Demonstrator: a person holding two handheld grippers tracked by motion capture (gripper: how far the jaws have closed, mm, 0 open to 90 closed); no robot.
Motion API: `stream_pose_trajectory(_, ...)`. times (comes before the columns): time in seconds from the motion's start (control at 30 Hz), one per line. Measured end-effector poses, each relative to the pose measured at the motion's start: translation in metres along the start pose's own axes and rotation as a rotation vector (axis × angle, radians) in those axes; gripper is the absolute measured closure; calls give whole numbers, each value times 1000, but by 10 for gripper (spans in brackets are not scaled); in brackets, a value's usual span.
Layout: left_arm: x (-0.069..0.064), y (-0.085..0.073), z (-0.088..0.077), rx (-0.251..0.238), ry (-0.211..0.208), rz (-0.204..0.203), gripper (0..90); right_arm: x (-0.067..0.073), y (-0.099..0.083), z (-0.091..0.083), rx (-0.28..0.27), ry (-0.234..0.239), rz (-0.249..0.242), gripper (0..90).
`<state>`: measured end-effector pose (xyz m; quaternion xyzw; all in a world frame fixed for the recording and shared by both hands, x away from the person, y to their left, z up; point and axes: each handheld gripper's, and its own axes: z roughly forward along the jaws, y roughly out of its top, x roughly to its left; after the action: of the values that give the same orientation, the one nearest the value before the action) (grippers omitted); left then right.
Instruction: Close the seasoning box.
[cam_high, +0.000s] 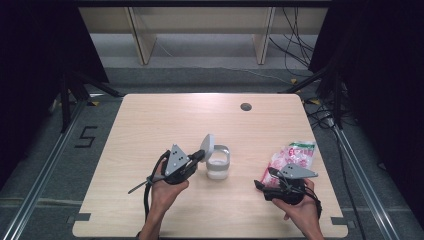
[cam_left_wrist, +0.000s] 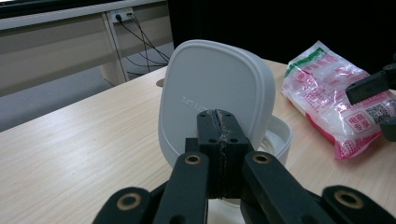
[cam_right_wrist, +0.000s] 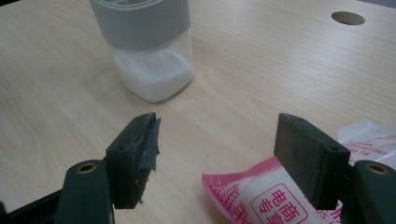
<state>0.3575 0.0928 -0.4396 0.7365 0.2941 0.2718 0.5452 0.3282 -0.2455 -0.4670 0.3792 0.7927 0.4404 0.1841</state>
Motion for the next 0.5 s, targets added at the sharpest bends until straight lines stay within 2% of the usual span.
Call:
stream_pose_trajectory(0.03, -1, 0, 1, 0, 0, -5, 890, 0, 0, 0, -3, 3, 6, 312)
stream_pose_trajectory(0.07, -1, 0, 1, 2, -1, -3, 890, -2, 1, 0, -8, -8, -28, 312)
stream_pose_trajectory(0.13, -2, -1, 2, -8, -10, -8, 885, -2, 0, 0, -7, -9, -27, 312)
stream_pose_trajectory(0.2, -2, -1, 1, 2, -11, -5, 871, -1, 0, 0, -2, -5, -18, 312)
stream_pose_trajectory(0.3, -3, -1, 0, 3, -19, -13, 828, 3, 0, -1, 27, 14, 36, 312)
stream_pose_trajectory(0.33, -3, 0, -1, 10, -29, -16, 812, 1, 0, -1, 22, 10, 14, 312)
stream_pose_trajectory(0.37, -3, 0, -1, 7, -35, -19, 790, 3, 0, -1, 31, 7, 32, 312)
stream_pose_trajectory(0.4, -3, 0, -2, 13, -37, -20, 776, 1, 0, 0, 12, 2, 3, 313)
stream_pose_trajectory(0.5, -5, -1, -2, 2, -57, -44, 690, 1, 0, 0, 7, 9, -1, 313)
